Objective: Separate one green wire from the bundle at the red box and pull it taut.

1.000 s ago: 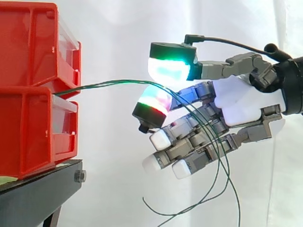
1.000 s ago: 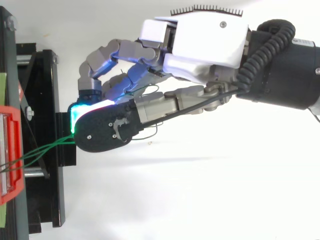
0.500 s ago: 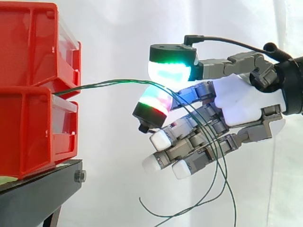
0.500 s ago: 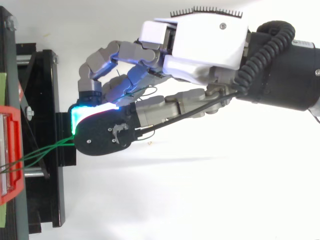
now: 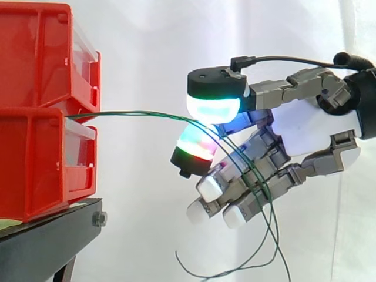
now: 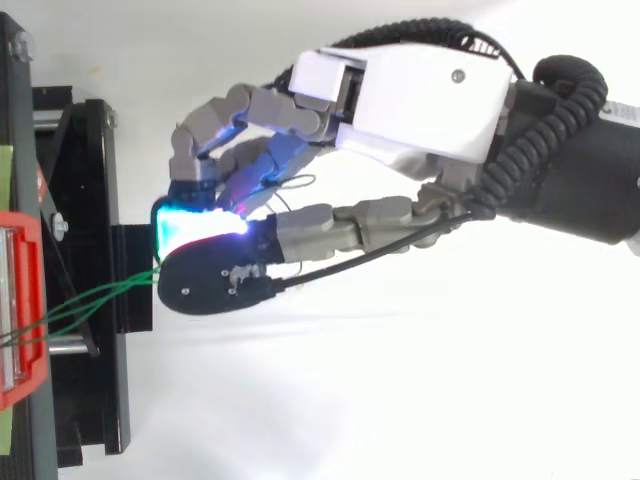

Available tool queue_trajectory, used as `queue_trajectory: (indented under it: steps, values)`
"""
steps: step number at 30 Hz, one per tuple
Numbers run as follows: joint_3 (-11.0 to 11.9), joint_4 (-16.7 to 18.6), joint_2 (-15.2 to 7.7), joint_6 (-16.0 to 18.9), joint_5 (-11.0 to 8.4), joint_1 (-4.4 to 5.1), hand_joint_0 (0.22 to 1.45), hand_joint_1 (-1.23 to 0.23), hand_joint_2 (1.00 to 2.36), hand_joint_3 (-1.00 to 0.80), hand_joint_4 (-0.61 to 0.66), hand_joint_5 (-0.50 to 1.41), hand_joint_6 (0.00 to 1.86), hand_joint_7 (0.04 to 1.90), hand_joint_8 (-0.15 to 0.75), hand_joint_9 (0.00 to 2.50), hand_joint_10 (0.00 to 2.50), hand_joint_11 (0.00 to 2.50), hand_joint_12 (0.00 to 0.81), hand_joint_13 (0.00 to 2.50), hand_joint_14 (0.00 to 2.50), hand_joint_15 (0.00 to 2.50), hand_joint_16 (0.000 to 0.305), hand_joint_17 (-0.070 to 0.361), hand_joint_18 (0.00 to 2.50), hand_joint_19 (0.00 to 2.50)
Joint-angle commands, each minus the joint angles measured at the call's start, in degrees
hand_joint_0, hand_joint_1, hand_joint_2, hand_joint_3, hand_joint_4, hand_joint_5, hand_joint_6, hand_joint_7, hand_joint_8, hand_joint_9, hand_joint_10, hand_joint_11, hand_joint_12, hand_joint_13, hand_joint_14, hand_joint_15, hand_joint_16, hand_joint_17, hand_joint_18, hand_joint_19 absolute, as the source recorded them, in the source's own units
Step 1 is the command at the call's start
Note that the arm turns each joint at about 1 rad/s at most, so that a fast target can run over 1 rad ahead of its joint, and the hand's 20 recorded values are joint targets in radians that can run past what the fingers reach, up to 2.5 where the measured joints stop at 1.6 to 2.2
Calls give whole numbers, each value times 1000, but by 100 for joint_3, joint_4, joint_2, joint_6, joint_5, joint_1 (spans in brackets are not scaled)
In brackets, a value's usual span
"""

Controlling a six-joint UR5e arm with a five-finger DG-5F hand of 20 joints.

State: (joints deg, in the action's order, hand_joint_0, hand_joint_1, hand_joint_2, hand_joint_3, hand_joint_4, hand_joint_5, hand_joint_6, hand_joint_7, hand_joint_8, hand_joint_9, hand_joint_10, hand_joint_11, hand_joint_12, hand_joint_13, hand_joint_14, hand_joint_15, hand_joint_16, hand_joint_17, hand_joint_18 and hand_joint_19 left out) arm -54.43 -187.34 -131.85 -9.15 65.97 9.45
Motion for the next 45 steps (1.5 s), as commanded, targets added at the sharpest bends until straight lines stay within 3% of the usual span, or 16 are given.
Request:
queue_trajectory:
  steps: [1,4,12,13,14,22,23,24,26,29,30,33,41,43,45]
  values:
    - [2,14,37,-430,-514,101,557,-703,1016,-109,21,-90,882,1039,284,935,16,401,363,562,10,257,55,125,585,404]
    - [2,-4,89,-667,-673,145,557,-702,1016,-109,20,-90,882,1039,287,934,16,407,362,560,10,257,55,124,584,404]
    - [2,-4,98,-720,-681,180,557,-701,1017,-114,30,-91,882,1044,287,934,14,412,360,558,10,260,55,124,583,406]
    - [2,-13,125,-729,-752,188,557,-700,1016,-113,29,-91,882,1044,287,934,14,409,359,557,10,260,55,123,581,409]
    - [2,-66,195,-737,-954,215,555,-699,1016,-108,29,-91,882,1043,288,934,14,409,361,558,10,253,55,124,580,406]
    - [-7,-356,344,-834,-1455,285,555,-698,1016,-112,41,-91,881,1054,287,938,14,408,361,559,10,257,55,123,578,407]
    - [-7,-382,344,-799,-1789,320,555,-698,1016,-114,39,-91,881,1044,288,937,14,407,359,558,11,253,55,123,577,407]
    - [-7,-391,344,-825,-1894,329,555,-697,1016,-114,39,-91,881,1045,287,939,14,403,361,558,10,255,55,123,577,407]
    - [-42,-426,344,-834,-2316,364,555,-698,1017,-115,40,-91,881,1057,285,938,14,403,360,557,10,258,55,123,576,408]
    - [-235,-435,344,-861,-2545,408,555,-697,1016,-115,40,-91,881,1048,286,941,14,409,359,558,10,254,54,123,575,407]
    - [-384,-417,344,-843,-2545,435,555,-698,1016,-115,43,-92,880,1057,286,941,14,407,358,558,10,258,55,123,576,407]
    - [-516,-259,344,-790,-2501,452,555,-698,1017,-119,40,-92,881,1047,288,946,14,414,358,558,10,256,54,122,576,408]
    - [-824,260,344,-746,-1868,487,557,-698,1016,-123,41,-92,880,1050,289,978,16,456,358,558,10,252,54,122,575,411]
    - [-859,400,344,-535,-1648,505,556,-697,1017,-122,41,-92,880,1051,287,979,16,459,357,556,12,262,54,121,575,408]
    - [-859,400,344,-465,-1604,522,555,-697,1017,-119,43,-92,879,1061,285,980,16,466,356,558,10,260,54,121,575,409]
